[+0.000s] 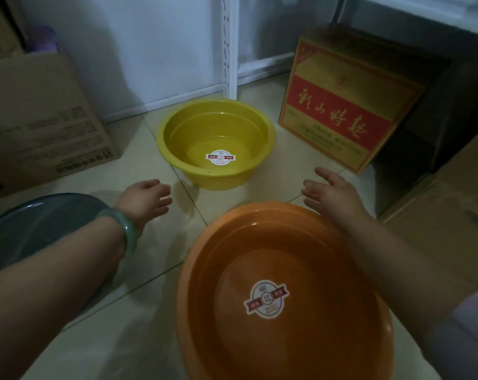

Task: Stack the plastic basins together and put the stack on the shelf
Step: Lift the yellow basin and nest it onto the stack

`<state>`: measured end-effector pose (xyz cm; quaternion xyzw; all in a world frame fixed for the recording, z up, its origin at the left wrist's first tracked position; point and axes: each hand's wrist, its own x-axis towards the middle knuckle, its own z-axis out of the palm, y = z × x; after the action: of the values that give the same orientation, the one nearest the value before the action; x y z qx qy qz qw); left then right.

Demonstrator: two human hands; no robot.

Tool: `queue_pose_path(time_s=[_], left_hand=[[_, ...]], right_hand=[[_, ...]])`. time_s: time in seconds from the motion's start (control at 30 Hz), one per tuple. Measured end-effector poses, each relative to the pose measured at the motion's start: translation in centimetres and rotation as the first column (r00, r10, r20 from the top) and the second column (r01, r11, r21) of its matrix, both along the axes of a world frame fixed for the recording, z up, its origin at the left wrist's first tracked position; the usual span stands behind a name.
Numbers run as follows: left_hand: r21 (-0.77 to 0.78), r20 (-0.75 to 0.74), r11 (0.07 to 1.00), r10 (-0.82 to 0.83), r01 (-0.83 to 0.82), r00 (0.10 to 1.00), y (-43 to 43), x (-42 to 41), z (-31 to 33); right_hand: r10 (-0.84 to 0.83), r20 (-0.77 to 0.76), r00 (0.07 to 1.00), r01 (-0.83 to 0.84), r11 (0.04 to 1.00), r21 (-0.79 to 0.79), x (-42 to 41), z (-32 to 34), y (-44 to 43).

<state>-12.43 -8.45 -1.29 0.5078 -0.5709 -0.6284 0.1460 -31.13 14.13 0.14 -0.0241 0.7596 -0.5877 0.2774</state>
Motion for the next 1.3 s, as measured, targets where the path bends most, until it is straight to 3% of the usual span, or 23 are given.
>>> queue_pose_path(time_s=[0.17,0.3,0.5,0.67,0.87,1.0,1.3], left_hand=[[0.083,-0.086,0.988,0.139,-0.132,0.986,-4.6,-3.1,-1.0],[0.163,-0.119,0.966,0.223,-0.203,0.967,-6.0,-5.2,-1.0],[0.311,-0.221,0.930,0.269,-0.193,0.937,-6.3,-6.5,-1.3],[0.279,-0.179,0.941,0.244,-0.189,0.953,-6.0,-6.3,-2.5],[0.228,-0.171,0.965,0.170,-0.129,0.970,-5.8,-4.7,-3.6],[0.234,-0.244,0.965,0.173,-0.115,0.954,-5.5,-3.9,-3.0],[0.224,-0.353,0.971,0.161,-0.084,0.922,-3.7,-2.7,0.1]], right_hand=[[-0.033,0.139,0.990,0.061,0.978,-0.200,-0.1,-1.1,-5.9],[-0.066,0.252,0.965,0.134,0.956,-0.262,-0.2,-2.0,-9.0],[-0.070,0.388,0.919,0.212,0.918,-0.336,-0.8,-3.1,-11.0],[-0.057,0.477,0.877,0.271,0.878,-0.394,-1.4,-3.4,-10.8],[-0.059,0.464,0.884,0.214,0.933,-0.289,-1.5,-3.7,-10.9],[-0.039,0.402,0.915,0.158,0.950,-0.269,-1.3,-3.6,-10.8],[0.005,0.348,0.938,0.124,0.929,-0.348,-0.8,-0.1,-8.4]])
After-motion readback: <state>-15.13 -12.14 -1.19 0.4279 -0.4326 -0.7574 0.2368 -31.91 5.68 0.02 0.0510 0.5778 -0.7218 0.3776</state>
